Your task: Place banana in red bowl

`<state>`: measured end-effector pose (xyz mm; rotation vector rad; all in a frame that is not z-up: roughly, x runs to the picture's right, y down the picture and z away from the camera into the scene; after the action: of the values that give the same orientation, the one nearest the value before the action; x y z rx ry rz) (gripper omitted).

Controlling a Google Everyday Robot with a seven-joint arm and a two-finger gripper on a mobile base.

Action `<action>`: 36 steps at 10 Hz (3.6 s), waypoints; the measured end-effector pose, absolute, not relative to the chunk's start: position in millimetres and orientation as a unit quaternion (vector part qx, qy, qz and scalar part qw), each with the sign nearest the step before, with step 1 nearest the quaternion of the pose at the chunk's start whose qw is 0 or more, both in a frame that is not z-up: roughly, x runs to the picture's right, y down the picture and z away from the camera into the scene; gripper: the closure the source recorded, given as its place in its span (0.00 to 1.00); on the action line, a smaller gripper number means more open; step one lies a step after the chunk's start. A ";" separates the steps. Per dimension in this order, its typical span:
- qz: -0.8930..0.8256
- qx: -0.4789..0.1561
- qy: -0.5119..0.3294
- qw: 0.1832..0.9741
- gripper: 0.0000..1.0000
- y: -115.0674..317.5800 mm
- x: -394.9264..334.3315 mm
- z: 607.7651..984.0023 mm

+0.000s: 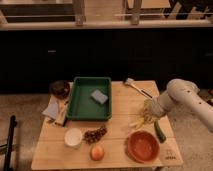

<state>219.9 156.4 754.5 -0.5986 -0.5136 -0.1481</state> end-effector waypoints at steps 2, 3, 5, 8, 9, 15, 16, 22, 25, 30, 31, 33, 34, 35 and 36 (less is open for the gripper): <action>-0.079 -0.296 -0.252 0.918 0.95 165.2 220.5 749.4; -0.083 -0.298 -0.253 0.916 0.95 169.8 220.6 747.1; -0.090 -0.303 -0.254 0.914 0.95 181.0 224.5 740.3; -0.100 -0.309 -0.255 0.911 0.95 186.1 227.3 738.4; -0.102 -0.312 -0.254 0.910 0.95 190.2 230.0 737.0; -0.117 -0.325 -0.256 0.903 0.95 206.8 237.9 734.5; -0.121 -0.328 -0.256 0.901 0.95 208.7 238.8 735.5; -0.140 -0.338 -0.258 0.894 0.95 213.2 239.8 737.6; -0.154 -0.343 -0.259 0.890 0.95 213.7 237.6 738.4; -0.173 -0.347 -0.259 0.885 0.95 213.8 235.5 739.9; -0.178 -0.348 -0.258 0.883 0.95 214.0 235.5 740.1; -0.184 -0.349 -0.257 0.882 0.95 214.1 235.6 740.2; -0.186 -0.349 -0.256 0.882 0.95 213.8 235.3 740.2; -0.190 -0.350 -0.256 0.881 0.95 213.9 234.9 740.5; -0.195 -0.350 -0.255 0.880 0.95 213.5 234.2 740.6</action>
<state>234.2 213.5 740.6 -0.7303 -0.5317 -0.4062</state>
